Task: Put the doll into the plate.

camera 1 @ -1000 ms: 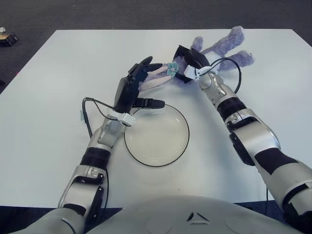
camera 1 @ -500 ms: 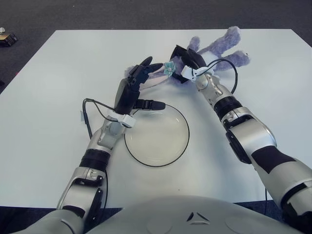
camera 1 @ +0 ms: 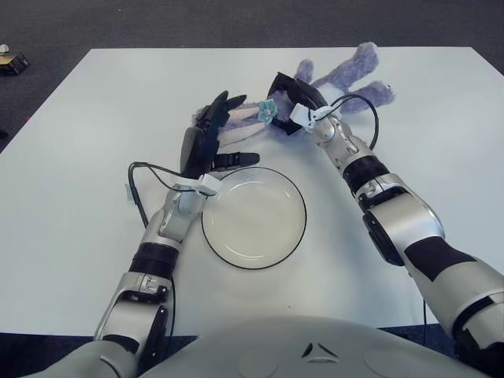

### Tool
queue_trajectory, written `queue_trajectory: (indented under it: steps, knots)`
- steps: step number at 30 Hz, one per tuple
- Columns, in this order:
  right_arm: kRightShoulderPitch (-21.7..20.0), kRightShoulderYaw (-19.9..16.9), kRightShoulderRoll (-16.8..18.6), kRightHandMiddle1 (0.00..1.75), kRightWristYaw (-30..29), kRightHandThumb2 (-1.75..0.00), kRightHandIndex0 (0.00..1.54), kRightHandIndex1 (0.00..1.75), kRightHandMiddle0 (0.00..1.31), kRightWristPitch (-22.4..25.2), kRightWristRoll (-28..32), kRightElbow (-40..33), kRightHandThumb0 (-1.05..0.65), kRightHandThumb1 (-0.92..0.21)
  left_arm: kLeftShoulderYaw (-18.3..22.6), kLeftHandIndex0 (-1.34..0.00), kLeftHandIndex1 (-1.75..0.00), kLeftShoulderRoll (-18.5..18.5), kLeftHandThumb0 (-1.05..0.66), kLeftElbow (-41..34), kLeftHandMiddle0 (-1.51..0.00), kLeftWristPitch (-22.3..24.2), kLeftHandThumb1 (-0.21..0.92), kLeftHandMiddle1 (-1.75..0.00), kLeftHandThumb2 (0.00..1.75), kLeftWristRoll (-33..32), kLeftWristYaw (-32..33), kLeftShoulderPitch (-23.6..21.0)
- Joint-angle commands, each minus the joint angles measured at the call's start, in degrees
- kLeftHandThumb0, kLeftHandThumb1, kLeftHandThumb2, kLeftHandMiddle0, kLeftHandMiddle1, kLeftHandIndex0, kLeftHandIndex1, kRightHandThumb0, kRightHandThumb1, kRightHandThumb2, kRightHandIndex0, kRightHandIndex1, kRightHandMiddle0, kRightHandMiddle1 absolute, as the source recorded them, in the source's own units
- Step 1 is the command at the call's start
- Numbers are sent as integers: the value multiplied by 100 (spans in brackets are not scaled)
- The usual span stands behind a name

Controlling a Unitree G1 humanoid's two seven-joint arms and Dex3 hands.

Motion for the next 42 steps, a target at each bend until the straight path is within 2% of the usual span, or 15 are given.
queue_trajectory:
  steps: [1, 4, 9, 13, 16, 23, 27, 42]
  knots:
    - [258, -57, -3, 175, 191, -118, 52, 175, 56, 65, 192, -330, 44, -42, 13, -15, -48, 38, -61, -101, -41, 749, 92, 0, 9, 116, -190, 187]
    - [326, -71, -8, 175, 247, -118, 52, 175, 56, 128, 178, -483, 44, -42, -52, -13, -45, 41, -63, -244, -40, 1020, 92, 0, 7, 108, -236, 217]
    - [375, -77, -13, 175, 290, -117, 52, 175, 56, 199, 176, -599, 43, -43, -133, -13, -43, 80, -63, -349, -40, 1185, 92, 0, 7, 61, -242, 240]
    - [676, -4, -93, 175, 528, -115, 51, 175, 55, 320, 147, -1281, 43, -44, -189, -12, -41, 41, -68, -495, -37, 1743, 91, 0, 3, 206, -321, 233]
    - [814, 7, -119, 175, 662, -114, 50, 175, 55, 414, 148, -1587, 43, -45, -238, -12, -39, 71, -71, -549, -36, 1899, 91, 0, 2, 248, -323, 231]
    - [908, -13, -120, 175, 755, -114, 50, 175, 54, 562, 126, -1811, 43, -45, -317, -13, -37, 116, -72, -612, -35, 2026, 91, 0, 1, 207, -305, 237]
    - [974, 78, -143, 175, 845, -112, 49, 175, 54, 362, 116, -1948, 42, -46, -379, -13, -32, 175, -73, -616, -35, 2216, 91, 0, 0, 311, -354, 192]
    - [1076, 186, -119, 175, 1020, -111, 48, 175, 53, 294, 160, -2208, 42, -47, -552, -15, -24, 279, -73, -592, -34, 2328, 89, 0, 0, 297, -325, 140]
